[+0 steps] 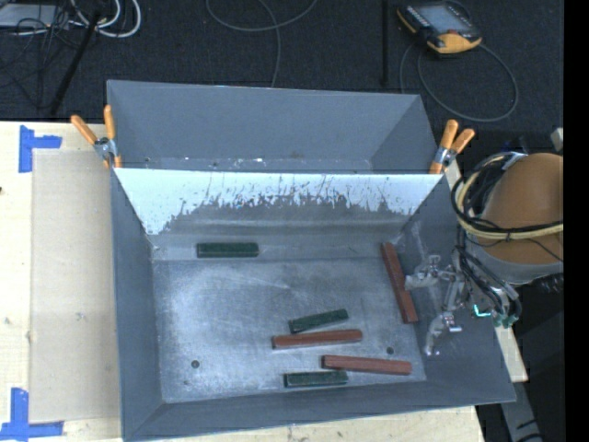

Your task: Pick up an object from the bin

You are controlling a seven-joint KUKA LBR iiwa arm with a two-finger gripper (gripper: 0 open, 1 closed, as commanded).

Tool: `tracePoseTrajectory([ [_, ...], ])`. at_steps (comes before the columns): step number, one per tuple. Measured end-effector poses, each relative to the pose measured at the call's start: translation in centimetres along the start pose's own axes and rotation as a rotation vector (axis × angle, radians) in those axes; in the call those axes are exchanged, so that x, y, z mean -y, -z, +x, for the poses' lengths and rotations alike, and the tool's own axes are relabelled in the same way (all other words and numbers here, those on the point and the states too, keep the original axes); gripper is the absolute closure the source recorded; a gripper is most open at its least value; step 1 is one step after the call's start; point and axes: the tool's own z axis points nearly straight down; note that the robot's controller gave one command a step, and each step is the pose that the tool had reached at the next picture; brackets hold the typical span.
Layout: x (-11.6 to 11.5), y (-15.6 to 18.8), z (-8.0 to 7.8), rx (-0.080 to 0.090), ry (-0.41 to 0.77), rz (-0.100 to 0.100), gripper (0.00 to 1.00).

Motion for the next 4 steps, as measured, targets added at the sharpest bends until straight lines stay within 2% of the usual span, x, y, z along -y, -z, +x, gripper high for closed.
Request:
tracePoseTrajectory([
  [1, -0.3, -1.3, 0.4, 0.009, 0.172, 0.003, 0.0],
  [2, -2.6, -4.7, 0.3, 0.005, 0.357, 0.002, 0.0],
  [3, -4.4, -5.9, -0.9, 0.005, 0.129, 0.007, 0.0],
  [4, -10.2, -6.8, 1.1, 0.019, 0.493, 0.01, 1.0],
])
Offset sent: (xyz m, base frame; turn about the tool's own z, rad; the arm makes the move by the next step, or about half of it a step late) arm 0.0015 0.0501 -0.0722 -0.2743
